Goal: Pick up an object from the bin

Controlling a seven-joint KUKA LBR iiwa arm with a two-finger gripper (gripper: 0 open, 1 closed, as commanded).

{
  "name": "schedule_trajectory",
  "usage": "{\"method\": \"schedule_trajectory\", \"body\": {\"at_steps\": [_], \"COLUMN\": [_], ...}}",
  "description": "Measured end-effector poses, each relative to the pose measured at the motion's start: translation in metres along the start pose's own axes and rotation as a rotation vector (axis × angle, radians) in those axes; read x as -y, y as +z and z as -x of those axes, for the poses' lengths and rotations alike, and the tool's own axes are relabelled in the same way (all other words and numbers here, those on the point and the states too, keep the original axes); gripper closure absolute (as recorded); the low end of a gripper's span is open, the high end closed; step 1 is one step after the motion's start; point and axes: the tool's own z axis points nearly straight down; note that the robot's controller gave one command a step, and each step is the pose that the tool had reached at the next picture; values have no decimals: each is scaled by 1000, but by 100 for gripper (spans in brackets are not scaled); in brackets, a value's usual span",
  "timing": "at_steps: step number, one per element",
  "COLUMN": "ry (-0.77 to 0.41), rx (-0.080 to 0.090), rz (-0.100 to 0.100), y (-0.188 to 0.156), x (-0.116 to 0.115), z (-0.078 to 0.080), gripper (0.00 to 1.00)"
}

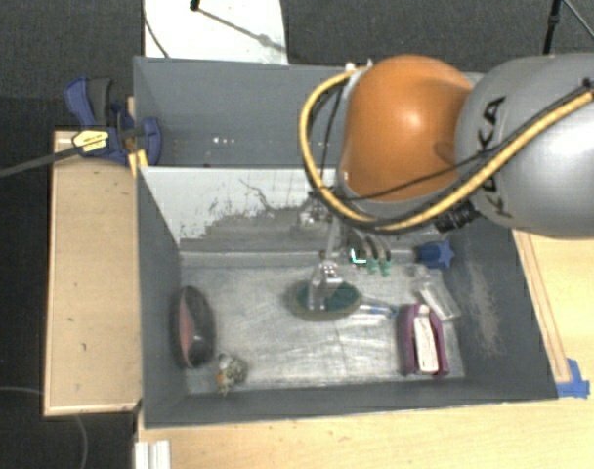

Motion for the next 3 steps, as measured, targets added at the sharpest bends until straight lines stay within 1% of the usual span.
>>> {"method": "schedule_trajectory", "body": {"at_steps": [1,2,3], "ry": [-318,-604,-598], "rx": [2,4,9], "rz": [-4,-1,-2], "y": [55,166,163], "x": [73,81,81], "z": [33,28,29], "gripper": [0,0,100]}}
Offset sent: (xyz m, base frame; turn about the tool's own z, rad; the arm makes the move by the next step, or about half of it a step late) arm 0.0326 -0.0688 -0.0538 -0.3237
